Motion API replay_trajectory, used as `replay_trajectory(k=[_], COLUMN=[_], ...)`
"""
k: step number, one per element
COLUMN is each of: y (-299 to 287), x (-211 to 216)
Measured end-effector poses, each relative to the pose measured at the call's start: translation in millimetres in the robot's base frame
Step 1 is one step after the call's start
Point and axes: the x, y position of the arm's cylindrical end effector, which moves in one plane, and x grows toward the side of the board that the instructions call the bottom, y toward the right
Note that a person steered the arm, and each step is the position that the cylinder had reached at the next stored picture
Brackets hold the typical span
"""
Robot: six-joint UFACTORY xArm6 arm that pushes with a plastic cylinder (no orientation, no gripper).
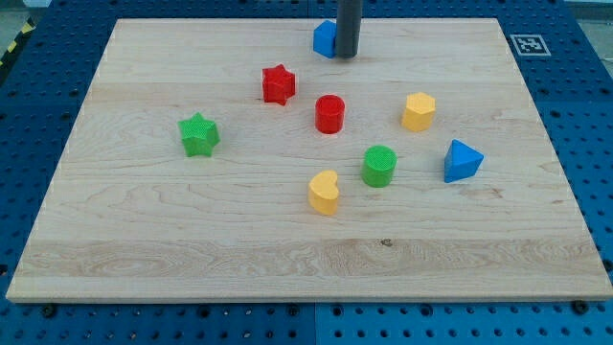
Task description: Move your arm towards yellow hexagon
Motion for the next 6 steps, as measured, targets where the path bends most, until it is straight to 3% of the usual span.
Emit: replay_trajectory(k=[2, 5, 6], y=[0.7, 51.0, 60.7], x=[15.8, 150.8, 175.2])
